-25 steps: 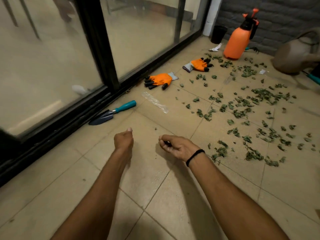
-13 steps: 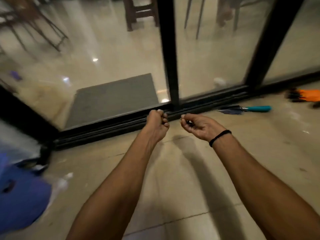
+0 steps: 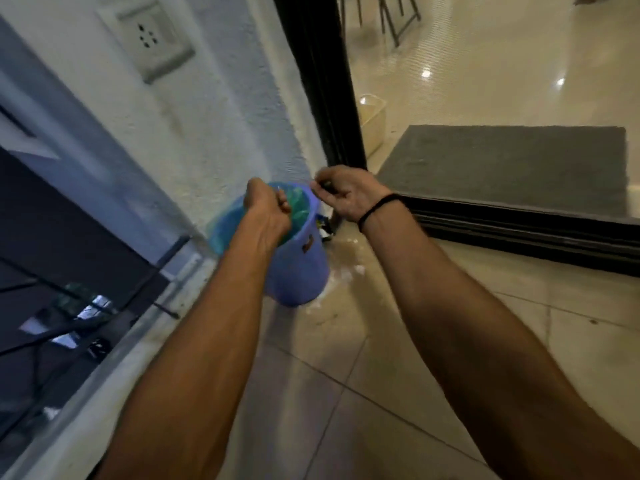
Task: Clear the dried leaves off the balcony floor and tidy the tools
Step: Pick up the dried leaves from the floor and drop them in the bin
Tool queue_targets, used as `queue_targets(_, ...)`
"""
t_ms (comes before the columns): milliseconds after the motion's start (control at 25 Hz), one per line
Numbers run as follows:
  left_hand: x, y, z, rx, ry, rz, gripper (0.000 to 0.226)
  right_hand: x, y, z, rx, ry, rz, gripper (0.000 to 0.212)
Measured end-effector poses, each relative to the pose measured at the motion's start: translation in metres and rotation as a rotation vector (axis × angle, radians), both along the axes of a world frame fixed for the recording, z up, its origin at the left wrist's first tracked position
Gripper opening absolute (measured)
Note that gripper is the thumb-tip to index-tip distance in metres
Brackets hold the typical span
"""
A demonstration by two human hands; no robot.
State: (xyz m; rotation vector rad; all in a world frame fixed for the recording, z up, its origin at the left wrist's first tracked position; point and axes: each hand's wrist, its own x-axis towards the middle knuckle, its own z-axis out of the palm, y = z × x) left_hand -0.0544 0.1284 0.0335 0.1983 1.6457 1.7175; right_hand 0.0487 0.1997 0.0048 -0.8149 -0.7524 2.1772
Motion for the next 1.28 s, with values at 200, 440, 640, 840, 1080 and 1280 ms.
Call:
queue_targets(200,-0.024,-0.039,0.03,-0.225,0.16,-0.083,0.029,-0.079,-0.021,0.013,0.032,-0.124,0.298,0.05)
queue_targets(440,0.001,-0.004,0.017,-0.286,0.339,-0.018,0.042,-0.006,0.006,0.02,-0.046,-0.054,0.015,0.011)
queue_targets(640,0.134,0.059,0.014,-0.204,0.642,-0.071,0.043,0.127,0.022,0.009,-0.067,-0.055,-0.345,0.01)
queue_targets(840,0.334,0.085,0.009,0.017,0.637,-0.518,0.026,0.329,0.002,0.019,-0.017,-0.302,-0.832,0.011)
queue_targets(1080,0.573,0.033,-0.028,0.091,0.636,-0.995,0.029,0.545,-0.095,0.002,-0.036,-0.557,-1.303,0.016)
queue_targets(1280,0.716,-0.054,-0.094,0.104,0.703,-1.369,0.032,0.684,-0.213,-0.064,-0.233,-0.84,-1.54,0.018)
